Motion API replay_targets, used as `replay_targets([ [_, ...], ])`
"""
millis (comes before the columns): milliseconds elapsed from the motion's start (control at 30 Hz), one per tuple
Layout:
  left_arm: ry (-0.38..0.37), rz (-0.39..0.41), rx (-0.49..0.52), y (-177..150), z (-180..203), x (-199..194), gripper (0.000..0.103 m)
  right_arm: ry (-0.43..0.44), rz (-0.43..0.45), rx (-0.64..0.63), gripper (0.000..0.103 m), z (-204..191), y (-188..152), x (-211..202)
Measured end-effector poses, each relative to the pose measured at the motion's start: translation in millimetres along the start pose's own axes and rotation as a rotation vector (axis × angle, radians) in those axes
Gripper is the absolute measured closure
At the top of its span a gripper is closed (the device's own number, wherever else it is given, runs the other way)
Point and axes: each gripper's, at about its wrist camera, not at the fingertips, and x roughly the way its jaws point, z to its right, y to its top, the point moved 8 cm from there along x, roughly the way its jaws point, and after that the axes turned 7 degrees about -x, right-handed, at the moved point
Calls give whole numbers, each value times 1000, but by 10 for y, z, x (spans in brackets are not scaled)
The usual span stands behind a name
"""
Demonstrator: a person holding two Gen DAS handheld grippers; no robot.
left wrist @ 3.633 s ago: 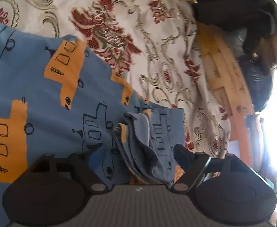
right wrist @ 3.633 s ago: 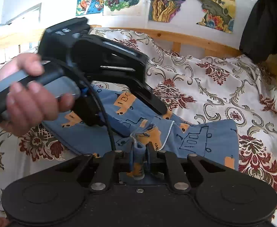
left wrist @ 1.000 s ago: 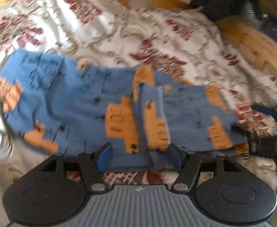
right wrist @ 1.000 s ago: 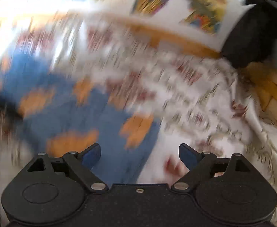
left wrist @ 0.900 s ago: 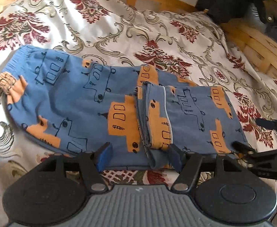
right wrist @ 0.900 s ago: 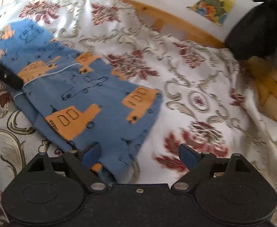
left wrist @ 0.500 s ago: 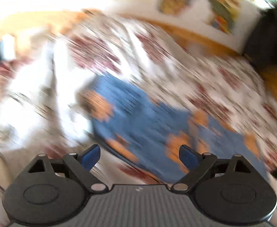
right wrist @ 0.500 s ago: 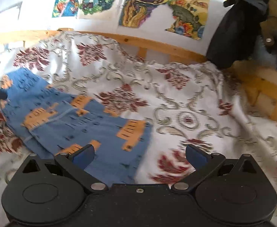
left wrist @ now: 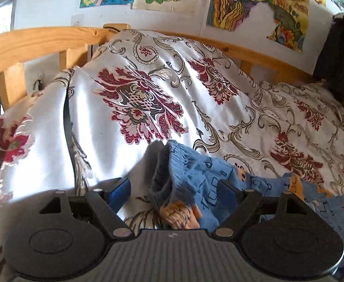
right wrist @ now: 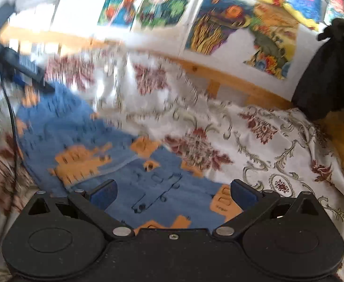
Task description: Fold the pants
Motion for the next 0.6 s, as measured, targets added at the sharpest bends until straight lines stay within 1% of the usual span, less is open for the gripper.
replay_targets([
  [67, -10, -5, -19, -4, -19, 14, 18, -2, -63, -46, 1, -108, -96, 140],
  [133, -14, -15, -27, -10, -21, 22, 19, -12, -46, -47, 1, -122, -111, 128],
  [200, -16, -35, -52, -18, -15, 5, 21, -2, -43, -35, 1, -104, -107, 121],
  [300, -2, -55, -93, -27, -19, 6, 28, 3, -48, -13, 1, -84, -117, 107],
  [333, 17, -57, -105, -25, -31, 10, 36, 6, -49, -10, 1, -90, -119, 96],
  [367, 37, -59, -118, -18, -50, 14, 47, 10, -49, -10, 1, -97, -120, 86],
  [433, 67, -61, -159, 3, -108, 11, 57, 18, -47, -13, 1, -105, -113, 73],
  [467, 66, -59, -192, 13, -132, 3, 66, 21, -48, -14, 1, -112, -114, 73],
  [533, 47, -64, -266, 15, -160, -6, 77, 27, -53, -10, 1, -124, -122, 80],
  [567, 49, -63, -287, 16, -166, -16, 80, 32, -54, -1, 1, -116, -127, 85],
  [600, 48, -59, -303, 21, -150, -33, 81, 37, -54, 8, 1, -105, -129, 83],
])
